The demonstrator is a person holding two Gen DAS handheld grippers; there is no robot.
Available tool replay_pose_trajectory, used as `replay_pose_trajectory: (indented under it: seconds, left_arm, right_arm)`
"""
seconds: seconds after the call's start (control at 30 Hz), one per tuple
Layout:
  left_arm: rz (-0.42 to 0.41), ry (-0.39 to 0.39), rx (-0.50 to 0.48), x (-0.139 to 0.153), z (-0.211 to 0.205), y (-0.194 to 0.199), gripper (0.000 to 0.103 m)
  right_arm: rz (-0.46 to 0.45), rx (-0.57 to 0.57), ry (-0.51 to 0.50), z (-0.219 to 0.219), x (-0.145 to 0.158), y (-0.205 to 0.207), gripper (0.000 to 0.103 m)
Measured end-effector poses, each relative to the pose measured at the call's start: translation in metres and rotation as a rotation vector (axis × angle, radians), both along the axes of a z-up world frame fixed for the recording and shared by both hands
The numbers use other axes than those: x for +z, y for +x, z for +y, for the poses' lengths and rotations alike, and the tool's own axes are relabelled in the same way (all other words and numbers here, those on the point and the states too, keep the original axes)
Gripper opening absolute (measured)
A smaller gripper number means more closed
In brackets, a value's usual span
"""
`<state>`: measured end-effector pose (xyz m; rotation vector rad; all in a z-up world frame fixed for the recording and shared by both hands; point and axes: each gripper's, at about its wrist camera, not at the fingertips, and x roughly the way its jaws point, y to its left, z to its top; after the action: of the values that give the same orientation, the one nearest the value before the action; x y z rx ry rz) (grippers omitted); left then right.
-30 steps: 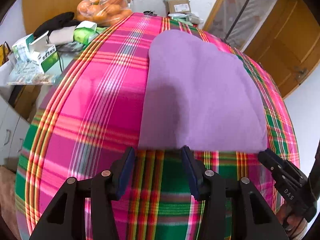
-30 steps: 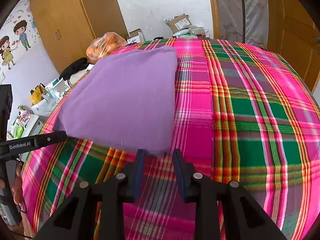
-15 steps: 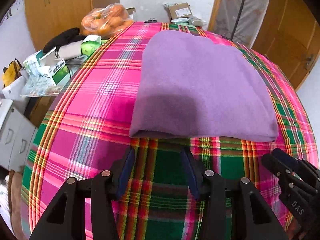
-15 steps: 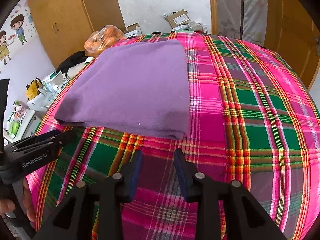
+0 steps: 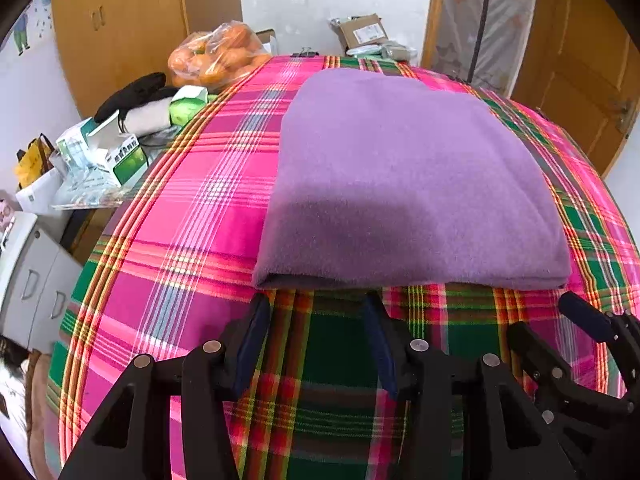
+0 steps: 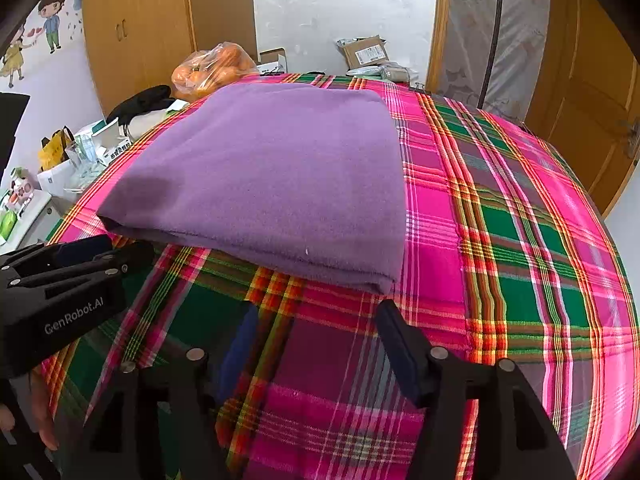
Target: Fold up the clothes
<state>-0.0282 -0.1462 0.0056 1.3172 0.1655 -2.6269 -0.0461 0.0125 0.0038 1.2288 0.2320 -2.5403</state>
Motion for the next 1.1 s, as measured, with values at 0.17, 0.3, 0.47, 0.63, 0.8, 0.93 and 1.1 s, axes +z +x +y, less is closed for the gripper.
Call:
replay_pose_trajectory:
  seconds: [0.17, 0.3, 0.47, 0.63, 0.8, 0.93, 1.1]
  left_arm:
    - [0.036, -0.008, 0.004, -0.002, 0.001, -0.001, 0.053]
    - [0.054, -0.008, 0.000, -0.003, -0.001, -0.003, 0.056]
    - [0.051, -0.011, -0.010, -0.004, 0.001, -0.004, 0.060]
    - [0.052, -0.003, -0.016, -0.004, 0.000, -0.004, 0.063]
    - [0.049, -0.003, -0.024, -0.005, 0.003, -0.003, 0.067]
    - [0.049, -0.004, -0.024, -0.005, 0.003, -0.003, 0.067]
    - [0.050, -0.005, -0.026, -0.005, 0.003, -0.003, 0.067]
  right_arm:
    - [0.000, -0.019, 0.005, -0.002, 0.000, -0.005, 0.066]
    - [-0.001, -0.038, 0.006, 0.000, -0.001, -0.011, 0.069]
    - [-0.004, -0.062, 0.003, 0.002, -0.002, -0.015, 0.074]
    - [-0.007, -0.065, 0.003, 0.002, -0.003, -0.017, 0.077]
    - [-0.006, -0.066, 0.001, 0.003, -0.004, -0.017, 0.077]
    - [-0.006, -0.066, 0.001, 0.003, -0.004, -0.017, 0.077]
    - [-0.006, -0.066, 0.001, 0.002, -0.004, -0.017, 0.077]
